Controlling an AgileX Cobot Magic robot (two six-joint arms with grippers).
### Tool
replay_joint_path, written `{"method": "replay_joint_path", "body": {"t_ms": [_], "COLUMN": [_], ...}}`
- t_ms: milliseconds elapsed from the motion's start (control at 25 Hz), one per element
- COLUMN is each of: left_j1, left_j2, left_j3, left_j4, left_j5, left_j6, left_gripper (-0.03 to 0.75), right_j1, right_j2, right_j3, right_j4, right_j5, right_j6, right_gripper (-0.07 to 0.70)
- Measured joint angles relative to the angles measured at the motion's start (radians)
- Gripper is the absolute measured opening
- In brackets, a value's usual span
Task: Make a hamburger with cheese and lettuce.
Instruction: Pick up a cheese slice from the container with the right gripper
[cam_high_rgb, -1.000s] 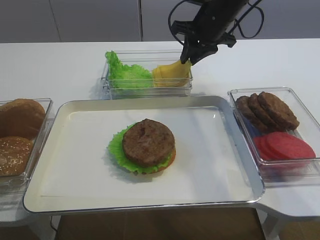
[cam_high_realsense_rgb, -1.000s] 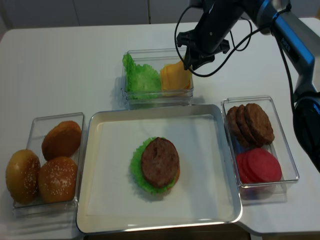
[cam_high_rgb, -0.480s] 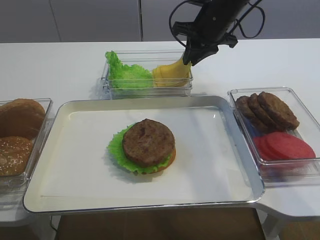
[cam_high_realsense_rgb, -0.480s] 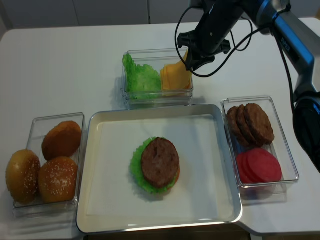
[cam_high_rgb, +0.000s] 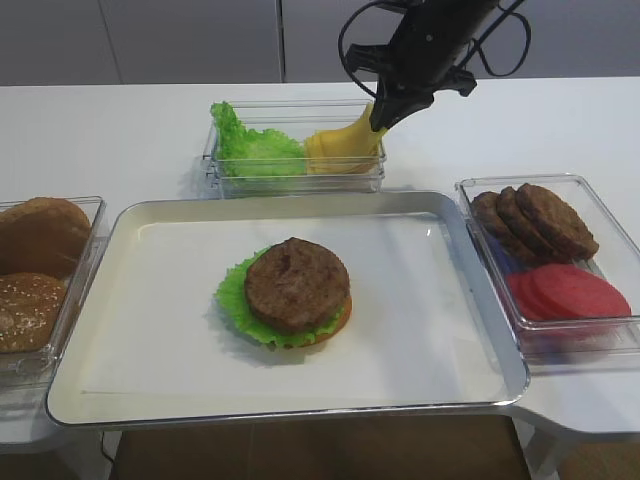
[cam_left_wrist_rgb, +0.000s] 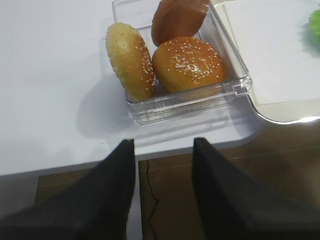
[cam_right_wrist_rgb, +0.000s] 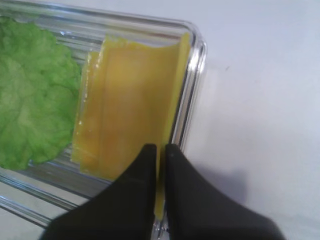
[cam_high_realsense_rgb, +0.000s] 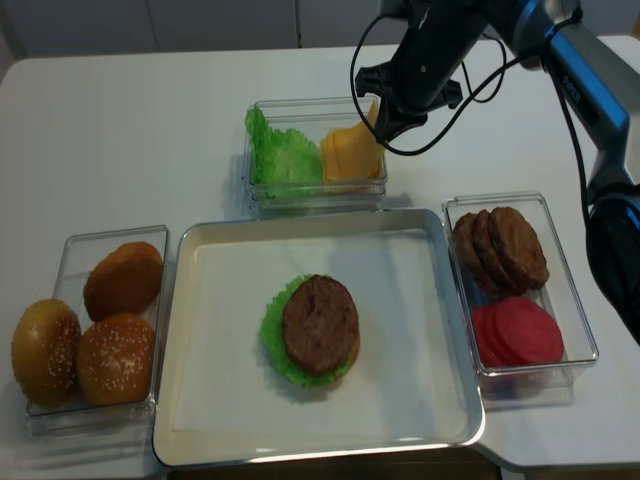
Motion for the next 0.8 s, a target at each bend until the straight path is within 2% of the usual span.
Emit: {"method": "replay_joint_path", "body": {"t_ms": [800], "left_j1": [0.000], "left_j2": [0.000], "left_j3": [0.000], "left_j4": [0.002], "left_j5": [0.000], "left_j6": [0.000], "left_gripper": [0.288], "right_j1": [0.000], "right_j2": [0.000], "right_j3": [0.000], "right_j4": [0.000], "right_j5": [0.020], "right_j6": [0.017], "right_gripper": [0.043]}}
